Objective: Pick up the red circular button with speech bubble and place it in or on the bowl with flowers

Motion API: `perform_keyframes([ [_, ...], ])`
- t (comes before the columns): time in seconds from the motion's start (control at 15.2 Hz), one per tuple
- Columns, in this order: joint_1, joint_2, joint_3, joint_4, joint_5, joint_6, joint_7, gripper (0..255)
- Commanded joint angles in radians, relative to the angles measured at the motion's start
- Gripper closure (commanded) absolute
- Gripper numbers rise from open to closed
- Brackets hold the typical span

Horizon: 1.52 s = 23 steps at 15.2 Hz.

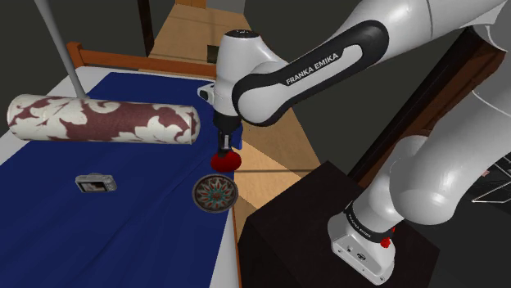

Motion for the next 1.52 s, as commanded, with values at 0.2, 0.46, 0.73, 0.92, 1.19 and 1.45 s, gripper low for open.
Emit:
perform_keyframes([
  [0.2,-0.001,0.047,0.0,-0.024,-0.013,0.071,0.007,255],
  [0.46,-0.002,0.093,0.0,-0.036,-0.028,0.128,0.017,255],
  [0.73,-0.001,0.143,-0.003,-0.044,-0.047,0.184,0.029,255],
  [0.92,0.001,0.182,-0.007,-0.048,-0.063,0.226,0.04,255],
  [1.19,0.006,0.237,-0.015,-0.049,-0.088,0.281,0.057,255],
  [1.45,0.009,0.264,-0.021,-0.048,-0.101,0.307,0.066,255],
])
